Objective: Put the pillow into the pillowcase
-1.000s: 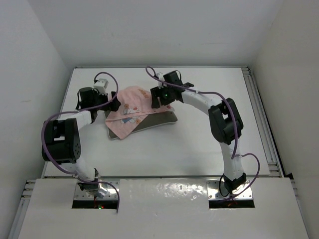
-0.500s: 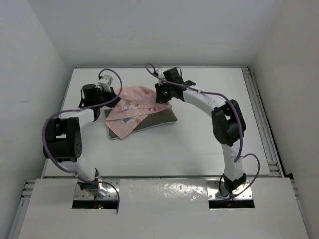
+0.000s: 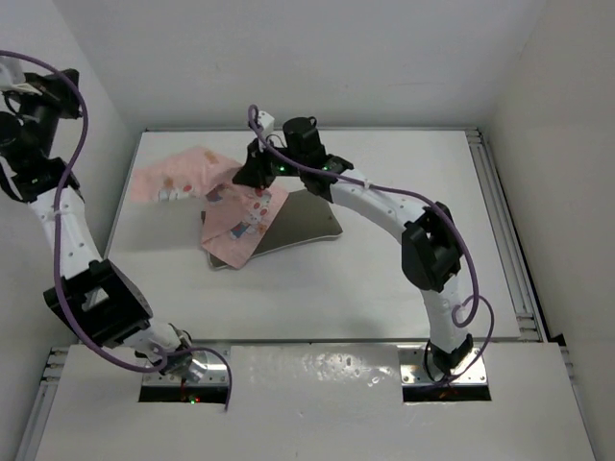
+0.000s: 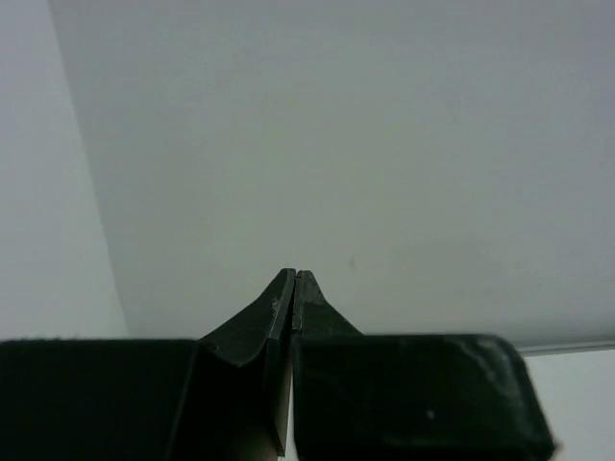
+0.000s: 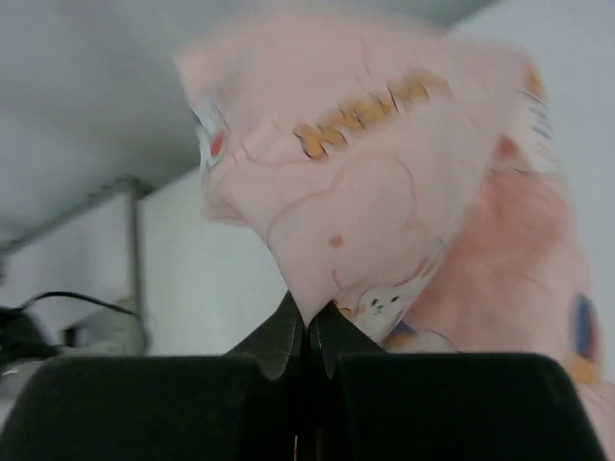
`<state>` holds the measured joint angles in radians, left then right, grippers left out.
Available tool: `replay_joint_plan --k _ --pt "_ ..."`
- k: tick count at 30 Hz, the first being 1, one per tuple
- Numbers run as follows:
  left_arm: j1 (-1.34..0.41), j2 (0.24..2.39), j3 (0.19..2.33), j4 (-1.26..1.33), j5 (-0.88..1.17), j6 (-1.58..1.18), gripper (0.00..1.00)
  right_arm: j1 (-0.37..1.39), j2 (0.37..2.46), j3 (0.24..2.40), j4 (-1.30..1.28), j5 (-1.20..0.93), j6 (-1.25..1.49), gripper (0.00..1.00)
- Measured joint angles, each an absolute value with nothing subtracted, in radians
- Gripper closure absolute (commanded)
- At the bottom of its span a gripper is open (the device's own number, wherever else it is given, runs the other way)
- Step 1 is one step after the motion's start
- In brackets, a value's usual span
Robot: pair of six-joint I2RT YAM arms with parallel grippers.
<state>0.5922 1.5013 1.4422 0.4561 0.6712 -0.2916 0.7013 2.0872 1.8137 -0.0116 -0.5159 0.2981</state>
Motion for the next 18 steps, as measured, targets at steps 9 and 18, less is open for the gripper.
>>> replay_joint_plan --k 9,18 --pt "0.588 1.365 1.519 0.5 0.992 -0.23 0.86 0.746 2.089 1.742 0.48 -0.751 0.691 1.0" --pt "0.33 1.326 1.297 -0.282 1.053 0.504 0.29 0.72 2.088 1.654 0.647 -0.702 0.865 1.0"
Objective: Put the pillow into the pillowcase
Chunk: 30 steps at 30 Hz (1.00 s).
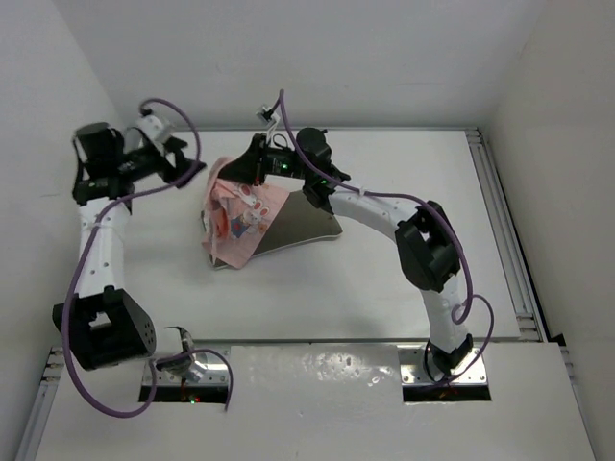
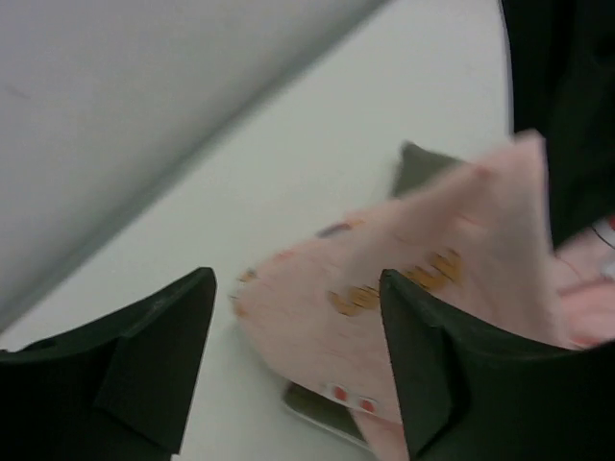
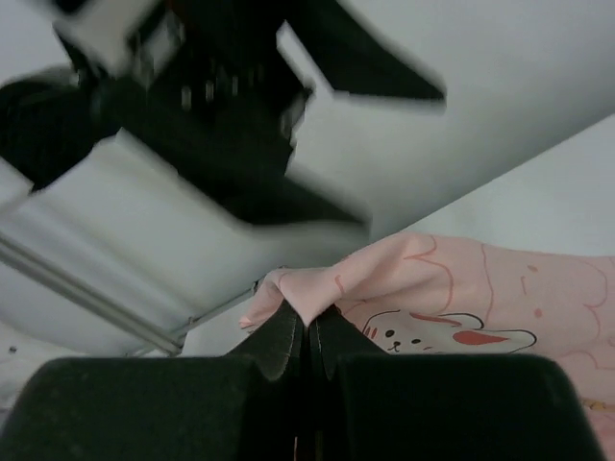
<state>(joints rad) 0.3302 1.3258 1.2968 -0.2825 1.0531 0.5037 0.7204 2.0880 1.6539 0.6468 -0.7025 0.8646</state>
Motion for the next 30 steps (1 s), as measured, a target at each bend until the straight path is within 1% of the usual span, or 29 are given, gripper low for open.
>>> replay_joint_plan --k 1,3,5,8,15,19,24,30 --pt "0.29 1.324 1.261 -0.344 1.039 0.56 0.15 0.715 2.088 1.649 0.64 -0.684 0.87 1.0" --pt "0.225 1.319 1.205 -0.425 1.018 0.638 0.0 0.706 2.088 1.648 0.61 -0.636 0.872 1.0" --pt "0.179 1.303 1.163 -0.481 1.008 0.685 0.0 0.7 2.088 1.648 0.578 -0.59 0.864 1.0" --pt "0.164 1.261 1.122 -0.524 1.006 0.733 0.0 0.692 2.088 1.648 0.519 -0.516 0.844 1.0" --pt "0.167 1.14 1.053 -0.531 1.029 0.85 0.0 0.684 2.088 1.654 0.412 -0.425 0.831 1.0" --pt "0.136 1.119 0.994 -0.495 0.961 0.883 0.0 0.686 2.087 1.655 0.397 -0.416 0.819 1.0" --pt "0.059 1.139 0.869 -0.377 0.787 0.821 0.0 0.69 2.081 1.655 0.387 -0.408 0.807 1.0" --pt "-0.046 1.19 0.826 -0.219 0.735 0.653 0.0 0.69 2.07 1.655 0.383 -0.4 0.793 1.0"
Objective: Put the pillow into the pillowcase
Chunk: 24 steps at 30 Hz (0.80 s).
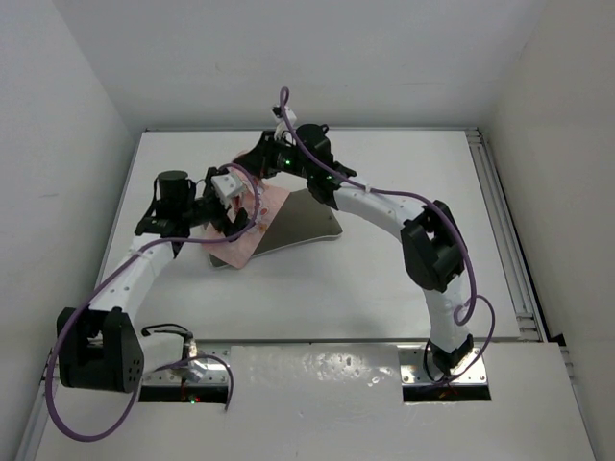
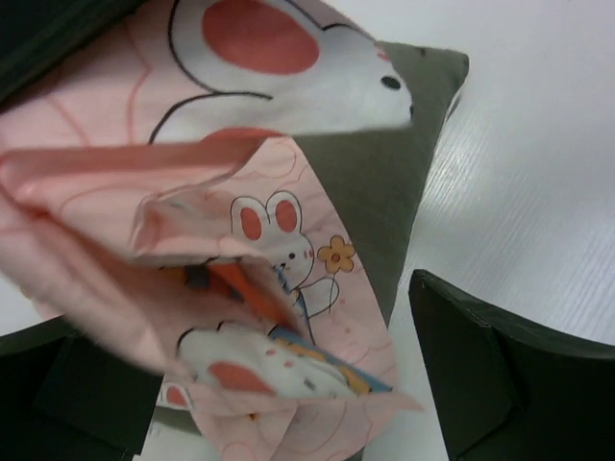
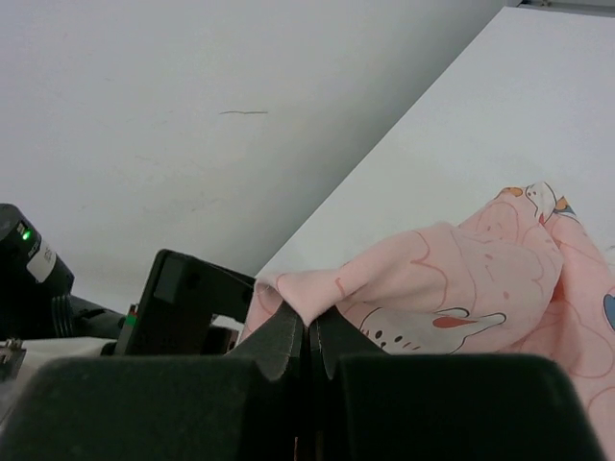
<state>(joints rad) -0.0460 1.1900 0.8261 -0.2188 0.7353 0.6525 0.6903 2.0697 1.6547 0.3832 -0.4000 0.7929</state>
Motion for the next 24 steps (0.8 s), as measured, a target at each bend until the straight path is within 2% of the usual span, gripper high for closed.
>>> replay_joint_plan --k 1,4,5,6,10,19,24 --pt "-0.059 1.192 0.82 -0.197 0.73 0.636 0.03 0.69 2.067 1.655 0.382 -0.398 0.79 1.0" --pt "-0.076 1.199 0.799 -0.15 0.694 0.603 0.57 0.69 2.06 1.65 0.38 -0.393 0.786 1.0" --pt "-0.068 1.203 0.796 -0.145 0.691 0.6 0.81 0.69 2.055 1.646 0.379 -0.393 0.786 1.0" --pt "-0.055 1.208 0.794 -0.143 0.688 0.597 0.87 0.69 2.05 1.64 0.379 -0.392 0.786 1.0" --pt "0.025 1.209 0.796 -0.164 0.71 0.644 1.0 0.688 2.032 1.621 0.379 -0.389 0.785 1.0" --pt "0.177 1.175 0.917 -0.379 0.796 0.819 1.0 0.672 2.03 1.618 0.366 -0.393 0.758 1.0" --pt "0.317 1.13 0.999 -0.355 0.764 0.886 1.0 0.678 2.048 1.654 0.321 -0.45 0.734 1.0"
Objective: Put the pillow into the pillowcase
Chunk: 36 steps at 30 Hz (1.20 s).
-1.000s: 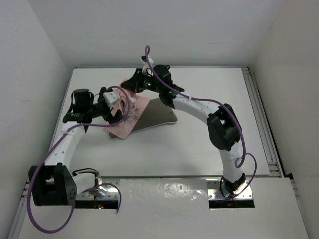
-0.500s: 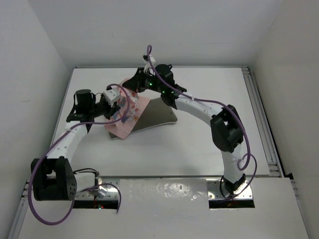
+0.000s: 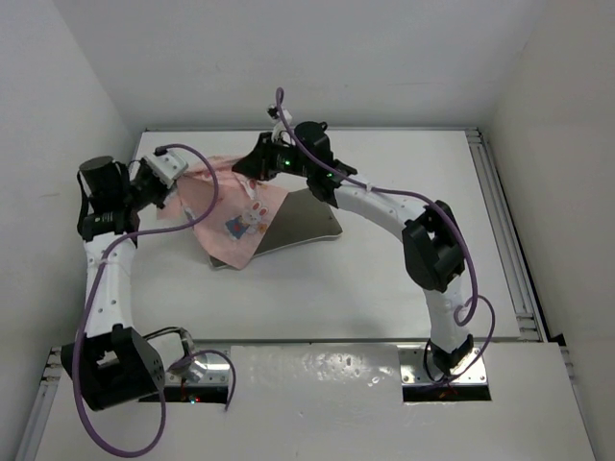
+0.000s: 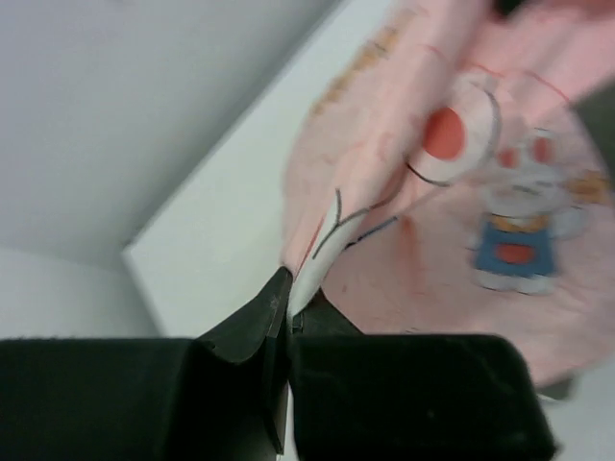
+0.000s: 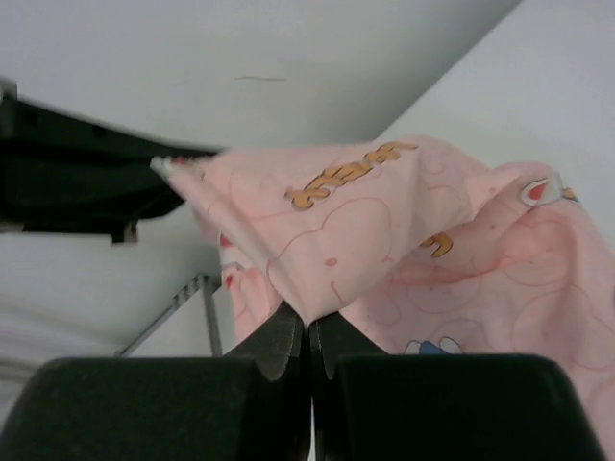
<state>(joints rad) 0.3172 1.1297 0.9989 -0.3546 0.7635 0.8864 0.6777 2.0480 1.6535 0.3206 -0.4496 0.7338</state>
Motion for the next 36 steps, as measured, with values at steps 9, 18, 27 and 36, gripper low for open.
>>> replay_joint_plan --k 9,18,27,36 --pt "0.363 1.05 1.04 -0.062 0.63 0.896 1.0 0.745 2.085 1.73 0.474 -0.658 0.748 1.0" --pt "0.363 1.042 1.068 0.323 0.718 0.893 1.0 0.767 2.085 1.744 0.66 -0.696 0.786 1.0" --pt "0.32 1.132 1.115 0.464 0.774 0.897 1.0 0.754 2.075 1.727 0.713 -0.692 0.818 1.0" --pt "0.173 1.212 1.062 0.091 0.918 1.059 0.63 0.553 1.929 1.258 0.472 -0.628 0.797 0.58"
